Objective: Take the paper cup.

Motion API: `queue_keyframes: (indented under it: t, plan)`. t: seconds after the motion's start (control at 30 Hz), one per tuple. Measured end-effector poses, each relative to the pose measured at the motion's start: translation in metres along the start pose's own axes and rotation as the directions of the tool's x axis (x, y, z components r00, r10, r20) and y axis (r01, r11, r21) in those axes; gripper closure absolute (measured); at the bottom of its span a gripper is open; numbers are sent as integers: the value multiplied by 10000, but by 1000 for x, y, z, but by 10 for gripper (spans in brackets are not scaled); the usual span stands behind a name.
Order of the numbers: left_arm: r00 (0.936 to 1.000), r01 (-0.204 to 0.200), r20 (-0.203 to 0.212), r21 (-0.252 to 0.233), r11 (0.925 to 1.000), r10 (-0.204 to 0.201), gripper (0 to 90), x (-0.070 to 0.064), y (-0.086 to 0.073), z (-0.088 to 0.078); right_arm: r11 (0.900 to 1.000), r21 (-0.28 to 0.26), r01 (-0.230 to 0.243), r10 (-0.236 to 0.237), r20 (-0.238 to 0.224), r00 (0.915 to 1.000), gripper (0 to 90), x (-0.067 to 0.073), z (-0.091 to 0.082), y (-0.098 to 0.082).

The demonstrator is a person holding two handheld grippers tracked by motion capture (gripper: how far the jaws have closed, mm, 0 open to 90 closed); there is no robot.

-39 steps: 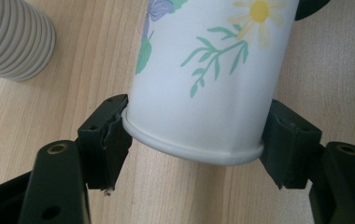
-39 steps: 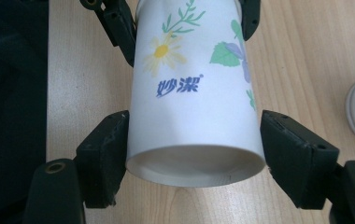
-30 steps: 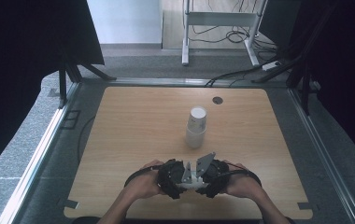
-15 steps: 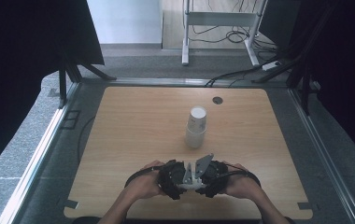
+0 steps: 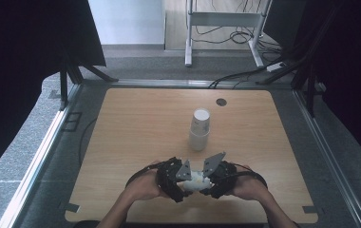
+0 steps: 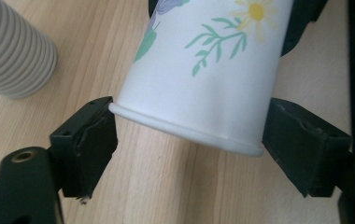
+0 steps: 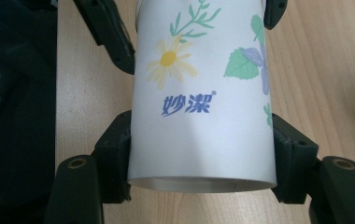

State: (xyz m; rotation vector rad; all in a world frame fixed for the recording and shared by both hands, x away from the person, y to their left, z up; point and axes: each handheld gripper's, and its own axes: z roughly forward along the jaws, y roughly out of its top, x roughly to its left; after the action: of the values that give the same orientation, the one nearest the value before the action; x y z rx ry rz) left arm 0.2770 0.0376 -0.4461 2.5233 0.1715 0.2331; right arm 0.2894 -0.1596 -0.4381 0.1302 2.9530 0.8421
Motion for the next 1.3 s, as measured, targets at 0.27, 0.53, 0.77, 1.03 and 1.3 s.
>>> queue_keyframes:
  t: [0.27, 0.53, 0.77, 1.03, 1.3]
  plan:
    - [9971, 717, 375, -1784, 9813, -660, 151, 9, -12, -9, 9986, -528, -66, 65, -17, 10000, 359, -4, -6, -6]
    - [9922, 1140, 811, -2889, 9505, -944, 150, 15, -21, -16, 9917, -1283, -130, 109, -169, 9998, 358, -9, -12, -14]
    - [9892, 1311, 1073, -3425, 9303, -999, 150, 15, -27, -12, 9775, -2098, -235, 182, -272, 9995, 359, -13, -15, -23]
    - [9844, 1491, 1452, -3923, 9077, -990, 150, 14, -30, -7, 9654, -2607, -112, -1, -432, 9991, 359, -15, -14, -30]
    - [9811, 1622, 1660, -4252, 8904, -995, 156, 14, -32, -4, 9580, -2867, 91, -258, -545, 9982, 360, -15, -9, -33]
